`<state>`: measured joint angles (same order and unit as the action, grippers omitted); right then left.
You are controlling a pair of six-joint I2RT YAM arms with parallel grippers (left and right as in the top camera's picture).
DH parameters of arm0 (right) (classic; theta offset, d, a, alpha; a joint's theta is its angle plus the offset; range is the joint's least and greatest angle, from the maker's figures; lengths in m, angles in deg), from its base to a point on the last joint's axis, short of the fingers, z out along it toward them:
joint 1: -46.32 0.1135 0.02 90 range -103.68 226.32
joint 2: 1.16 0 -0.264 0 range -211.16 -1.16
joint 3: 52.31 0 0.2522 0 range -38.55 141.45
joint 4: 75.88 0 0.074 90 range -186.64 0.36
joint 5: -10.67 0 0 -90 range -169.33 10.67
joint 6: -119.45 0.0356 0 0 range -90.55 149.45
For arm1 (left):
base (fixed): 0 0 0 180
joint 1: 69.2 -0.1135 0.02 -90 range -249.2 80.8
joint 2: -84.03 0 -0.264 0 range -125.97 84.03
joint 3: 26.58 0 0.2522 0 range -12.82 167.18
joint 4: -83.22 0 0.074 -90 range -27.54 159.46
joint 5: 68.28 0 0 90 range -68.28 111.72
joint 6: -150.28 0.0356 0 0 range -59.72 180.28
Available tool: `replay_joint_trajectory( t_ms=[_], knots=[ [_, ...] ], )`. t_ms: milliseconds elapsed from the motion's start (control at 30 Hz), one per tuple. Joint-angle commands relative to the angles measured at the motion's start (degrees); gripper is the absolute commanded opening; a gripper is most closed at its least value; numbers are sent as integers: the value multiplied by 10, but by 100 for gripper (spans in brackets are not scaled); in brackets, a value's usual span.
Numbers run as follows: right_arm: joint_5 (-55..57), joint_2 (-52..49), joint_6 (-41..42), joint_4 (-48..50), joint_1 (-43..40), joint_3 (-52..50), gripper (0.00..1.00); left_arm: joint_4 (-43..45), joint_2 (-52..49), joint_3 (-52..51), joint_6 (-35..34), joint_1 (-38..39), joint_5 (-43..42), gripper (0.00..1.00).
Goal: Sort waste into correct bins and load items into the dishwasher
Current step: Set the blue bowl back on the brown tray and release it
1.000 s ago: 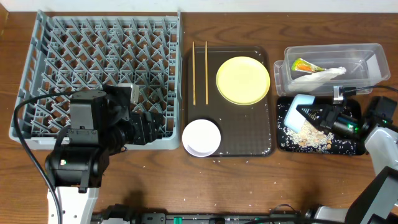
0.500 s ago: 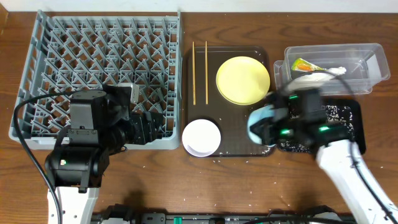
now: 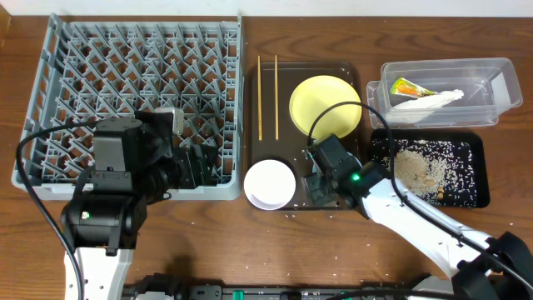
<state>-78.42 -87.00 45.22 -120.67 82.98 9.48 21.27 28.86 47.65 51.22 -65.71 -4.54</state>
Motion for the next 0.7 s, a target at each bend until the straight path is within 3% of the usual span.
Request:
replay_joint_trajectory(
  t_ms=[0,267,433,667],
  knots=[
    [7,16,12,-21,-16,74,70,13,-21,27,-22,2,31,67],
    [-47,16,35,-78,-115,239,73,-19,-169,179,-37,46,41,66],
    [-98,16,55,-81,-187,278,72,-47,-294,269,-37,135,128,67],
    [-116,15,45,-150,-205,277,77,56,-435,280,-37,224,182,67]
  ],
)
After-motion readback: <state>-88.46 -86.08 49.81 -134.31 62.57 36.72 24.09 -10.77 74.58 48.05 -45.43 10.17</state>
